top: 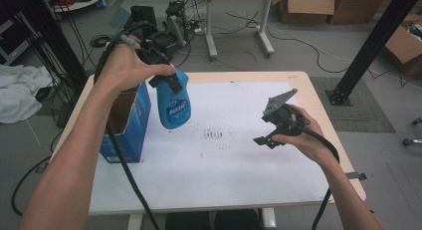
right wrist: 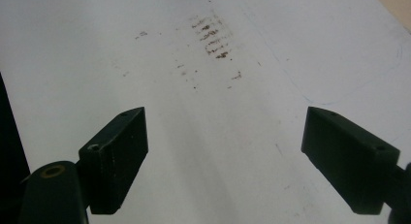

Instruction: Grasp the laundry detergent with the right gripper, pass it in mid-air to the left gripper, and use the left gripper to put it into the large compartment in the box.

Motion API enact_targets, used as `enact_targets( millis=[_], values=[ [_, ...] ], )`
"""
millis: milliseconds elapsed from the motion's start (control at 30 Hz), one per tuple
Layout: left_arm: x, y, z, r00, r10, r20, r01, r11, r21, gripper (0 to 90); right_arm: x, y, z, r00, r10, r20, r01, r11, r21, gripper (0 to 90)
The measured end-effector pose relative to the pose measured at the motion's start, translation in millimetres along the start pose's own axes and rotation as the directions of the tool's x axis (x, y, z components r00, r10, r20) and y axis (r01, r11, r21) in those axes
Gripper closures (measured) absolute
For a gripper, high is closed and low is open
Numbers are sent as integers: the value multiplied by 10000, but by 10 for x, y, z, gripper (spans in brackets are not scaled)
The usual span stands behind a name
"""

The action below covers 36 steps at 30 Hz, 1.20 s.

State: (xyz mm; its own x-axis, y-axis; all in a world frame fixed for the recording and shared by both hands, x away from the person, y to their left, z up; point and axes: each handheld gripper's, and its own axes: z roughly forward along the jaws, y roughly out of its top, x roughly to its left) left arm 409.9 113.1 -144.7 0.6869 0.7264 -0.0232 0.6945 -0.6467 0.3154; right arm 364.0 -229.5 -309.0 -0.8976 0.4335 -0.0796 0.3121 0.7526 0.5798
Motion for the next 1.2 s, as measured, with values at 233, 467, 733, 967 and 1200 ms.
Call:
enact_targets(
  millis=[233, 467, 733, 967, 1200],
  values=[
    [193, -116, -247, 9873, -1471, -600, 1442, 9883, -502, 382, -13, -40, -8, 9999, 77, 131, -79, 9999, 111, 170],
    [369, -206, -492, 9507, -2903, -1095, 2829, 9560, -782, 382, -21, -46, 20, 9997, 24, 263, -32, 9995, 306, 172],
    [579, -399, -653, 8882, -4334, -1526, 4199, 9005, -1136, 382, -29, -90, 17, 9993, 108, 358, -121, 9993, 361, 174],
    [742, -606, -677, 8279, -5246, -1986, 5086, 8513, -1286, 382, -35, -121, -6, 9984, 211, 518, -234, 9988, 440, 175],
    [853, -813, -572, 7911, -5647, -2352, 5560, 8241, -1087, 381, -33, -150, -16, 9977, 290, 620, -321, 9982, 499, 177]
  ],
)
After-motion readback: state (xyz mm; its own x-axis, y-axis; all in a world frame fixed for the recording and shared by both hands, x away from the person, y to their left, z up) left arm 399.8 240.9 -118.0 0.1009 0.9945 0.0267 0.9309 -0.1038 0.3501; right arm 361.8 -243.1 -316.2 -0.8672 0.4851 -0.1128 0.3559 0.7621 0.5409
